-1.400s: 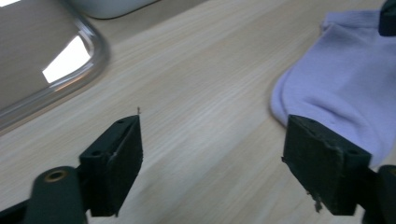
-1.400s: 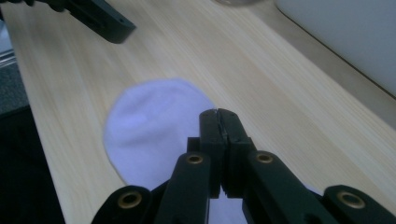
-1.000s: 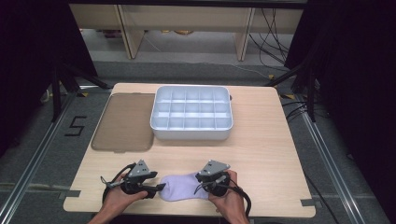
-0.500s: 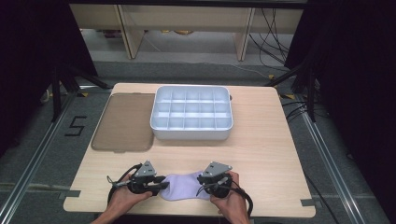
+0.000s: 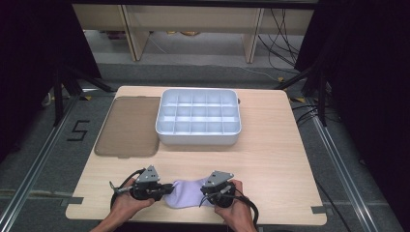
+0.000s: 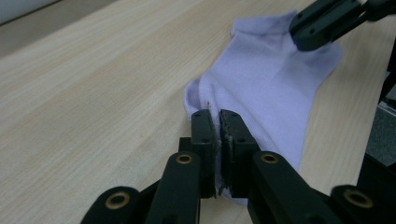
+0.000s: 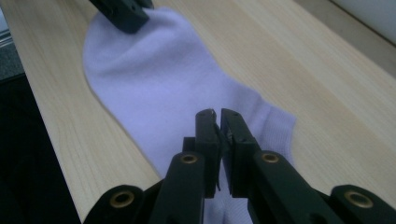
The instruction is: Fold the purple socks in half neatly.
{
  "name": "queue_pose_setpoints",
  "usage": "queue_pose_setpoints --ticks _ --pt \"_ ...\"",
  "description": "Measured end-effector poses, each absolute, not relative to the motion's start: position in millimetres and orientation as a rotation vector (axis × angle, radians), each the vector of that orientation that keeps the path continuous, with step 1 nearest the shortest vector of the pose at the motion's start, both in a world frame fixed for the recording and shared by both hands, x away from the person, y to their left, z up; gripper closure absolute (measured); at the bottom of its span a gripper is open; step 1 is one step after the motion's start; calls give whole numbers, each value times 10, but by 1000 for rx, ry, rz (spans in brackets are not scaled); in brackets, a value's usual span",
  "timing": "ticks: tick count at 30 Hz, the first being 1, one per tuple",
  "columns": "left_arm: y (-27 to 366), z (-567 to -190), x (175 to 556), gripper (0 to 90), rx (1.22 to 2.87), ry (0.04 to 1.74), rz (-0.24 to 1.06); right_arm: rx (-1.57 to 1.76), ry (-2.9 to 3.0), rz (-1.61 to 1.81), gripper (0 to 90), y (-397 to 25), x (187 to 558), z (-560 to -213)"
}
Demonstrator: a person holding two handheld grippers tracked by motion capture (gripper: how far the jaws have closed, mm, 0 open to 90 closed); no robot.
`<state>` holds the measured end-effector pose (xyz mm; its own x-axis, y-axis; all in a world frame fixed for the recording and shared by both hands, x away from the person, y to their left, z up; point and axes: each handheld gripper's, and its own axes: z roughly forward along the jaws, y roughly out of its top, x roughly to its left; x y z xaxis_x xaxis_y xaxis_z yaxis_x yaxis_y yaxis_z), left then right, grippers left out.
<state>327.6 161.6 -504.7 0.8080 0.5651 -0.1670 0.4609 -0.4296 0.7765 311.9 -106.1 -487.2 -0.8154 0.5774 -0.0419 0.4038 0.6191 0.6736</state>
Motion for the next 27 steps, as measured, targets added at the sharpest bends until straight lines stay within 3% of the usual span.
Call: queue_pose_setpoints --ticks 21,27 --pt "1863 -4866 3198 843 1989 789 49 735 2725 975 848 -569 3107 -5014" --pt "1903 -4845 3239 843 1967 793 28 750 2713 920 871 -361 3250 -5032"
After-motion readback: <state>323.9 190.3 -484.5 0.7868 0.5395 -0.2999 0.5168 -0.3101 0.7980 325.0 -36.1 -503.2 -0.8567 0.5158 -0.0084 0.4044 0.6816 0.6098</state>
